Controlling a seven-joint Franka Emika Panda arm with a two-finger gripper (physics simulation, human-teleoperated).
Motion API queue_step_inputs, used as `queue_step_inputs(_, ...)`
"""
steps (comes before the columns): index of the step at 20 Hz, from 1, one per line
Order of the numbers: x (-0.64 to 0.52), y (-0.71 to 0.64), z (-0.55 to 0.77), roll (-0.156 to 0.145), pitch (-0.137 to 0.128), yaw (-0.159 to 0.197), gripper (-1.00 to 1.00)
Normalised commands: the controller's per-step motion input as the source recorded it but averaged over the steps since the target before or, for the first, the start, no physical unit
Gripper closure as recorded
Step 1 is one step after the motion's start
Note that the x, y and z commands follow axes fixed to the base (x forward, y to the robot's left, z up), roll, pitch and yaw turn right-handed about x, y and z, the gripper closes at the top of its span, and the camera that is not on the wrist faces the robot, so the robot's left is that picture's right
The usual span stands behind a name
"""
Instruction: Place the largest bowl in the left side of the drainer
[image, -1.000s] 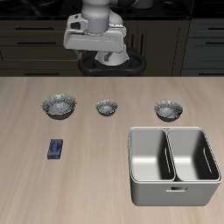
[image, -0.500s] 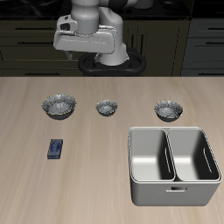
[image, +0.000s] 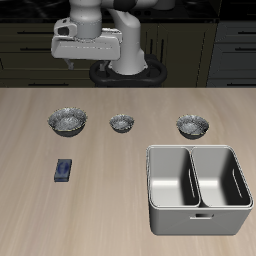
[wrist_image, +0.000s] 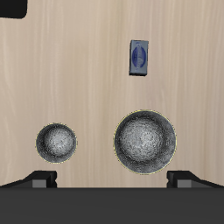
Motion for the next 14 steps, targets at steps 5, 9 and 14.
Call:
queue_step_inputs(5, 0.0, -0.28, 0.01, -0.003, -0.024, -0.012, -1.0)
queue_step_inputs(9, -0.04, -0.23, -0.02, -0.004, -0.017, 0.024, -1.0)
queue_step_inputs(14, -0.02, -0.13, -0.07, -0.005, 0.0, -0.002, -1.0)
